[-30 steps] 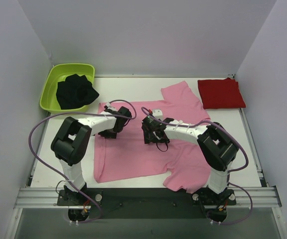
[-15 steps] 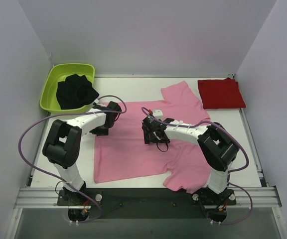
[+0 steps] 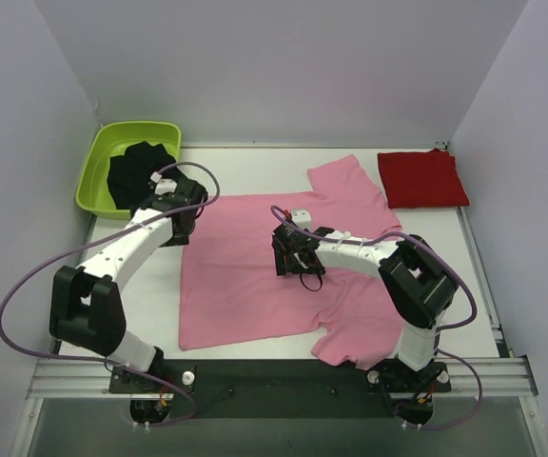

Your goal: Fold and stack the t-shirts

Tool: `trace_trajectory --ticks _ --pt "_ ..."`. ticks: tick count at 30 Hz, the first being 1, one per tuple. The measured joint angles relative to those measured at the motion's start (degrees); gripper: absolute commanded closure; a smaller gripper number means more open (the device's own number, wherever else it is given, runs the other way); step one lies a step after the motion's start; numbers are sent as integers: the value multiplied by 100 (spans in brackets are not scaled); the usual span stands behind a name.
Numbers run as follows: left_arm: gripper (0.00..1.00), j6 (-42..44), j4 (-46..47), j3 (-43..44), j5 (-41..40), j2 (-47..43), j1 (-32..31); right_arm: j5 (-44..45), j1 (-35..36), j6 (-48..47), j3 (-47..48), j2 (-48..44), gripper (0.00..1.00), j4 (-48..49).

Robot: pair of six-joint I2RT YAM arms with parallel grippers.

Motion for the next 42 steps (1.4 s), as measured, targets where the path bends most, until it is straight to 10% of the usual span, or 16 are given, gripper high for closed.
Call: trace_trajectory --ticks 10,18,20,30,42 --pt "8 -481 -369 612 205 -393 -1917 -2 0 -11 -105 -90 31 116" --pt "9 -603 90 90 1005 -1674 -2131 -151 85 61 -310 -533 24 -116" --pt "9 -673 278 -72 1252 -1864 -2295 -70 127 15 -260 -852 0 -389" --pt "9 -1246 1200 -1099 2120 -1716 -2983 708 -339 -192 -170 -3423 0 -1239" --pt "5 -1989 2055 -1493 2345 -619 -3001 203 -916 92 -1462 -2870 0 -1451"
